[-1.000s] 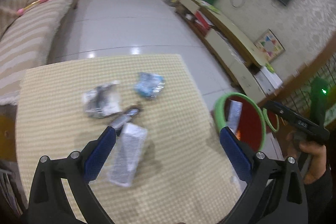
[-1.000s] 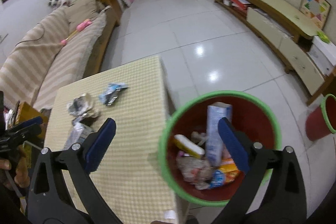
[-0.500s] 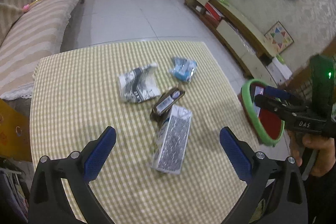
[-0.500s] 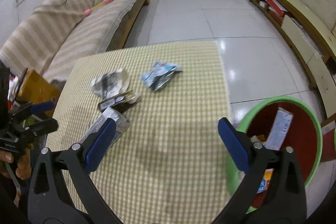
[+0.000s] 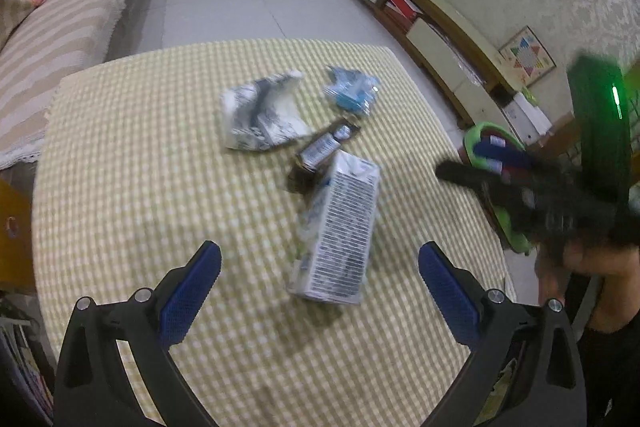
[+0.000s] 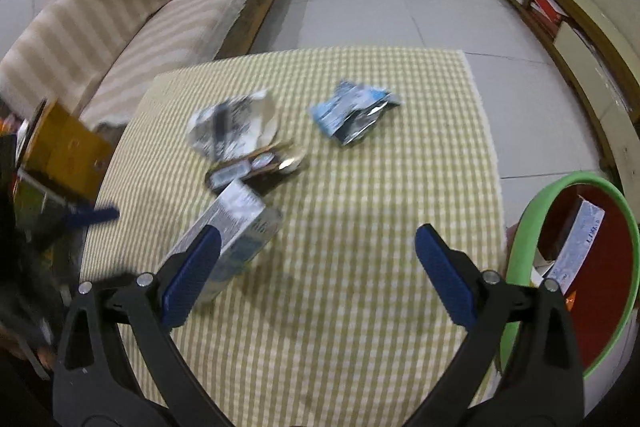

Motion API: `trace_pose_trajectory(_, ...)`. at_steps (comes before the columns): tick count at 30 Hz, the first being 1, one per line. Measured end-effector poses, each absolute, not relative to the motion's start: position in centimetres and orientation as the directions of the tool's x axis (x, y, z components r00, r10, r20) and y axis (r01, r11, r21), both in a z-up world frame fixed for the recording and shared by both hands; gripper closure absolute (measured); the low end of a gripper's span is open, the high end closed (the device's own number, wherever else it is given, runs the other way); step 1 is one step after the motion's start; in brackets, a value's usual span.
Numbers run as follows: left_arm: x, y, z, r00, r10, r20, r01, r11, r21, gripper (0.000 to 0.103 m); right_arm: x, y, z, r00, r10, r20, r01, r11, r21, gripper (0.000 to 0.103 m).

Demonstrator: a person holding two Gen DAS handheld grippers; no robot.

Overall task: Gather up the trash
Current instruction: 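Grasp the white milk carton with the left gripper while the right gripper grasps the blue foil wrapper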

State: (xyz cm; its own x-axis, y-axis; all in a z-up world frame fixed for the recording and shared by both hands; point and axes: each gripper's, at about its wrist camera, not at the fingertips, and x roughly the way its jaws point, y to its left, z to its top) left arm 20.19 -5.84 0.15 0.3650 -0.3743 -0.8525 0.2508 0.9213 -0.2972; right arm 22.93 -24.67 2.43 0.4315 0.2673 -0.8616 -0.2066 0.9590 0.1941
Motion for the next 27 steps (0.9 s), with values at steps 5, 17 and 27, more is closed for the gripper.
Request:
trace_pose_trajectory(5, 20.9, -8.4, -1.6, 0.346, -0.344, -0.873, 0.264, 0.929, -0.261, 0.009, 26.0, -25.5, 0.9, 0.413, 0.26, -0.873, -0.151, 0.965, 0.216, 0.007)
trace_pose_trajectory(17, 23.2, -9.1, -5.3, 0.301, -0.295, -0.907, 0.204, 0.949, -0.242, 0.041, 33.0, -26.8, -3.3, 0.367, 0.331, -0.869, -0.033, 0.939, 0.343, 0.017)
trace_pose_trajectory(27, 22.5, -7.8, -4.8, 0.317, -0.333, -0.888, 0.211, 0.938, -0.276, 0.063, 35.6, -24.8, -4.7, 0.32, 0.378, -0.869, -0.064, 0.924, 0.378, 0.072)
